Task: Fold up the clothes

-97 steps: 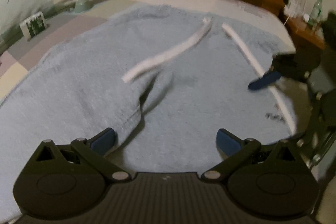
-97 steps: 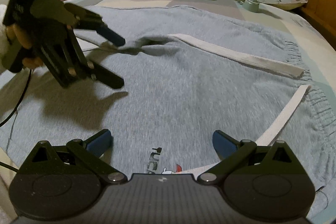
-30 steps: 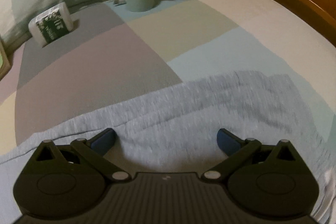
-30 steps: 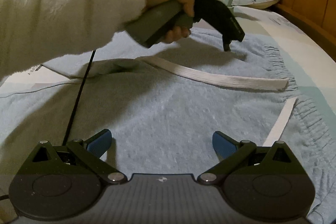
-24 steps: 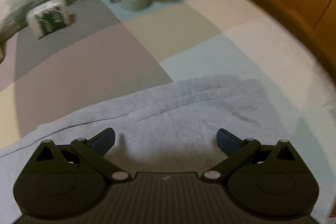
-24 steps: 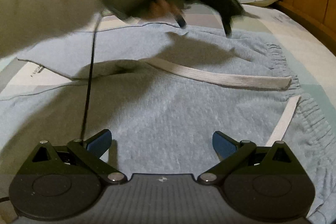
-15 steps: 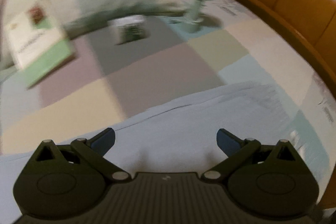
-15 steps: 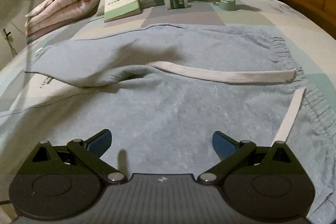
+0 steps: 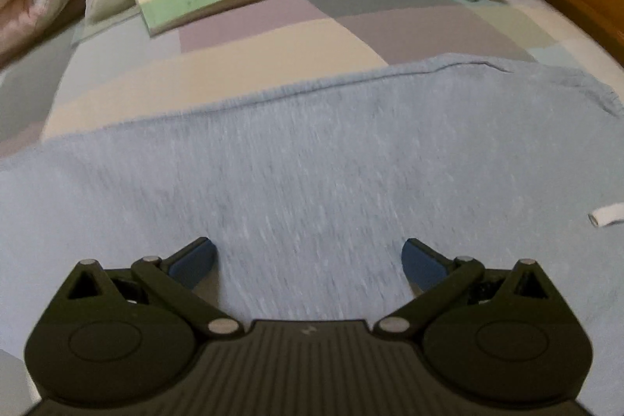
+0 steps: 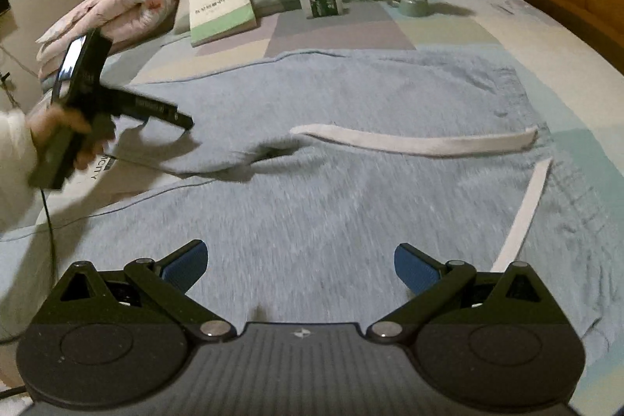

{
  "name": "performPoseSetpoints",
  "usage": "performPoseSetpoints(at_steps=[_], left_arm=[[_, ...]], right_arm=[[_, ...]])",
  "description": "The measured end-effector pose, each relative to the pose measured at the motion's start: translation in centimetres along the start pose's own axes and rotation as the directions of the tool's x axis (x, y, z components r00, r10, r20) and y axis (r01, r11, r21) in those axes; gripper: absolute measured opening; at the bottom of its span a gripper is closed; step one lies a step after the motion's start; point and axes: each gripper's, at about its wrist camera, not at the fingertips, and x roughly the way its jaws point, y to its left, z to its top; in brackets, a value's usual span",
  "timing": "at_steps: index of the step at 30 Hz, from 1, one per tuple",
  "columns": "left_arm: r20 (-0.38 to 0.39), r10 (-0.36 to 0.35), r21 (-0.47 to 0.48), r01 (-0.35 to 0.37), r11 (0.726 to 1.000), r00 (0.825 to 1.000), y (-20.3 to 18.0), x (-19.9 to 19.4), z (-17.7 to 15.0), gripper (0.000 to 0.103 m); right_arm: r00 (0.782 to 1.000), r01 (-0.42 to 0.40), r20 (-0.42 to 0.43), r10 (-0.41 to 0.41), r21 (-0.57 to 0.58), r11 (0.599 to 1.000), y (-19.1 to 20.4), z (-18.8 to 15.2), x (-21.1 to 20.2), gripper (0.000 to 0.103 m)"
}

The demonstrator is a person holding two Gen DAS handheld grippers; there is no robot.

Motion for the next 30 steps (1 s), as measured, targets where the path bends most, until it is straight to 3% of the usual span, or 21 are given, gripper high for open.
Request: performPoseSetpoints(at_steps=[7,11,12,16,20,27,30], left_arm=[[0.021,-0.104,-0.004,0.104,0.995,0.994,4.6,-2.2,-2.5,0.102],[0.014,-0.22,-0.131,0.22,0.967,0.975,9.3,-4.5,-3.0,0.102],[0.025,-0.22,-0.16,0.221,0.962,0.975,10.3,-4.9,-2.9,0.102],[0.1,-0.111,-0.25,0.133,0.959,0.989,13.8,-5.9,-2.1,0.102],[0.055,-0.024,-0.335,0.042,0.941,0.998,16.7,-4.3,-3.1,0.102],[0.054,0.037,-0.364,-0.015,0.931,0.998,19.6,-6.6,-5.2,0.102],[0.099,0.101,-0.433,-0.049,0.9,0.99,22.0,-7.5,-4.5,0.102]], right_arm=[[0.998,0.061,-0.031,-0.061,0.012,0.998,0.0,-0.9,0.4,0.103],[0.995,0.09,-0.04,-0.089,0.027,0.996,-0.3,-1.2,0.6,0.103],[0.995,0.097,-0.043,-0.096,0.031,0.995,-0.3,-1.3,0.7,0.103],[0.995,0.089,-0.043,-0.087,0.054,0.995,-0.4,-1.1,1.0,0.103],[0.996,0.077,-0.039,-0.075,0.054,0.996,0.0,-0.9,1.0,0.103],[0.995,0.093,-0.028,-0.093,0.019,0.995,0.5,-0.4,0.8,0.103],[0.996,0.088,-0.034,-0.088,0.021,0.996,0.7,-0.3,1.0,0.103]])
